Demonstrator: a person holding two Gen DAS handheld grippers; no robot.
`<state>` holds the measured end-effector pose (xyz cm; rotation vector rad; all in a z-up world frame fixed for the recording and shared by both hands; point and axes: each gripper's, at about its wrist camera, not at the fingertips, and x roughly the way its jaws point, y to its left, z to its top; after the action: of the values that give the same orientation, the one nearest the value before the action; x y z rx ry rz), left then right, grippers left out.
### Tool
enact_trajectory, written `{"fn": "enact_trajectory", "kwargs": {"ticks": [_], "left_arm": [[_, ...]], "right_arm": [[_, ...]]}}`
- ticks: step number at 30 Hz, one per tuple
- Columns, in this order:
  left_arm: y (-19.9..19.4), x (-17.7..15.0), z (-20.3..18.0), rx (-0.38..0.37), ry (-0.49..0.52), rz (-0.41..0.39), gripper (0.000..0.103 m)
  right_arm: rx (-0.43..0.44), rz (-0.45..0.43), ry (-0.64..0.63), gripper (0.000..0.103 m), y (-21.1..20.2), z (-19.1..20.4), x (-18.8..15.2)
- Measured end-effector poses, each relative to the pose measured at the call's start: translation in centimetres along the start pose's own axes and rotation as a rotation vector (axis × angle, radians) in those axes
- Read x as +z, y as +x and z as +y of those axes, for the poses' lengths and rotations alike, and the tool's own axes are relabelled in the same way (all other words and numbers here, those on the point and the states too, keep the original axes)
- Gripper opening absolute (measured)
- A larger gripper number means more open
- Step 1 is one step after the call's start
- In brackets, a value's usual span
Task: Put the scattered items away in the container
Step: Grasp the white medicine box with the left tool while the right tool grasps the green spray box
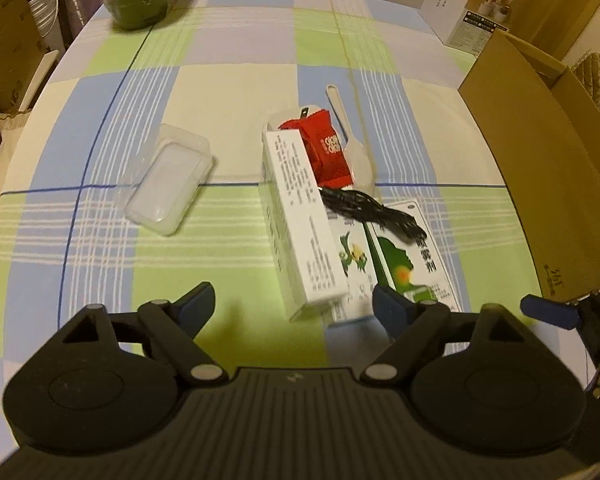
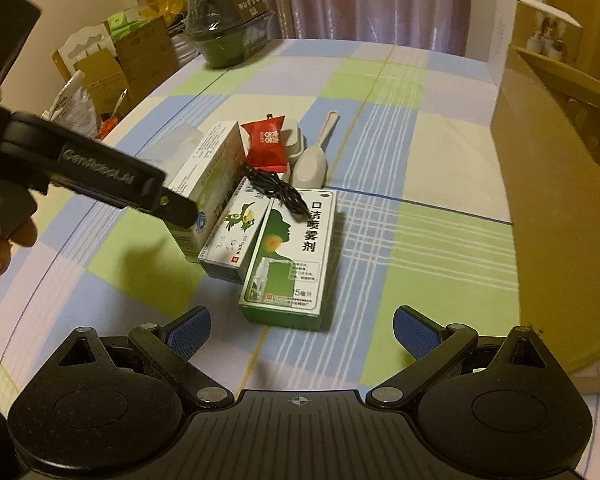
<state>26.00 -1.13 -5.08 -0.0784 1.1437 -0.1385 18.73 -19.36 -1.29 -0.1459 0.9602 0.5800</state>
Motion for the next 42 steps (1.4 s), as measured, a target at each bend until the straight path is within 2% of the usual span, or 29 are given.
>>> {"fn": "enact_trajectory", "kwargs": {"ticks": [2,6,11,12,14,15,16,17,20,22,29,40,42], "left_arm": [[0.5,0.3,-0.1,0.006,0.008,0.006,0.068],[1.0,0.7,0.0,0.008,0.019,0.011,0.058],[1.2,0.7,0.2,0.013,0.042,0.013,0.038],[1.1,0.7,0.2,0.014,0.051,0.015,0.037],[1.1,0.6,0.1,0.014,0.069,0.016,0.027],[1.0,0.6,0.1,0.014,0.072,0.018,0.024],[1.0,0.6,0.1,0.014,0.074,0.019,0.021],[1.0,0.5,0.2,0.014,0.079,0.020,0.021],[0.8,0.3,0.4,0.005,0.072,0.026,0.020],[0.6,0.1,0.7,0.008,0.074,0.028,0.020],[-0.9,-1.5,1.0,0.004,0.086,0.042,0.020],[-3.5,-7.2,0.8,-0.015,0.106,0.108,0.020],[-3.5,-7.5,0.9,-0.016,0.101,0.120,0.025]], "right_arm": [[0.011,-0.002,-0.004,0.102,0.5,0.0,0.2],[0.012,-0.006,-0.012,0.102,1.6,0.1,0.7],[0.001,-0.010,-0.012,0.102,2.6,0.1,1.3],[0.002,-0.009,-0.015,0.102,2.8,0.2,1.4],[0.002,-0.003,-0.023,0.102,3.2,0.2,1.6],[0.003,0.000,-0.025,0.096,3.4,0.2,1.7],[0.007,0.009,-0.026,0.080,3.6,0.2,1.7],[0.010,0.022,-0.024,0.076,3.9,0.2,1.8],[0.012,0.032,-0.020,0.076,4.4,0.1,1.7],[0.019,0.037,-0.019,0.061,4.5,0.1,1.6],[0.014,0.079,-0.004,0.060,3.0,0.2,0.5],[0.013,0.182,-0.003,0.061,-1.8,0.6,-5.1],[0.009,0.176,-0.003,0.061,-2.0,0.7,-5.5]]}}
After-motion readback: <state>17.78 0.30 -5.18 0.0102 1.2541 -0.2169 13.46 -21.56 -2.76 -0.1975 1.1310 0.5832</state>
